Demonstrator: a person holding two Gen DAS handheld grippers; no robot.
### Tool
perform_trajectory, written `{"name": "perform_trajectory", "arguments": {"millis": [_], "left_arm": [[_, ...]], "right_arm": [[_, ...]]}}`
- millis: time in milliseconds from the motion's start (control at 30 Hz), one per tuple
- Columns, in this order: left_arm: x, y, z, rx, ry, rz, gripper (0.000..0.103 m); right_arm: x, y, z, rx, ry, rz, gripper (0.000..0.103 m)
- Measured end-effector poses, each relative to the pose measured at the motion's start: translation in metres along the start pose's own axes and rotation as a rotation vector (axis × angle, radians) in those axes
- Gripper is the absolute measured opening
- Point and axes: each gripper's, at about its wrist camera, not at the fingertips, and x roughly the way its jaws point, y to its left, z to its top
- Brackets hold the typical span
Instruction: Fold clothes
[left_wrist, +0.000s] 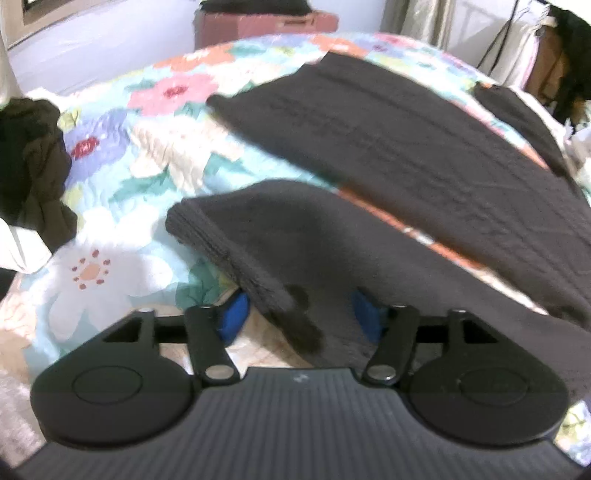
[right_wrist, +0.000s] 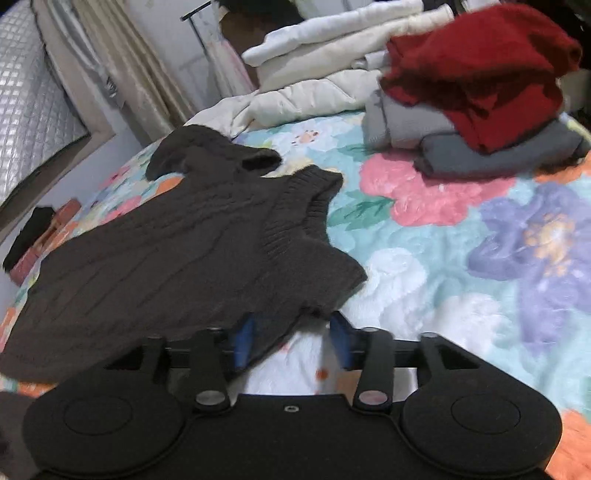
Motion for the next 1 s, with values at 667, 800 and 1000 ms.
{"name": "perform_trajectory", "arguments": {"millis": [667,800,1000], "left_arm": [[-0.11,-0.06,-0.018,0.261,0.005,-0.159,0.094],[-0.121,-0.061,-0.019,0.278,-0.004,-0.162,0.096],[-0.131,-0.066,-0.022,0.328,-0.002,-0.166,0.1]], "right_arm": [[-0.125,0.141,-0.024,-0.292,0.108,0.13,0.083],[-0.132,0.159,-0.033,-0.34,0.139,0.153,0.083],[-0.147,0.173,-0.041,-0.349,0.165,0.182,0.083]]}}
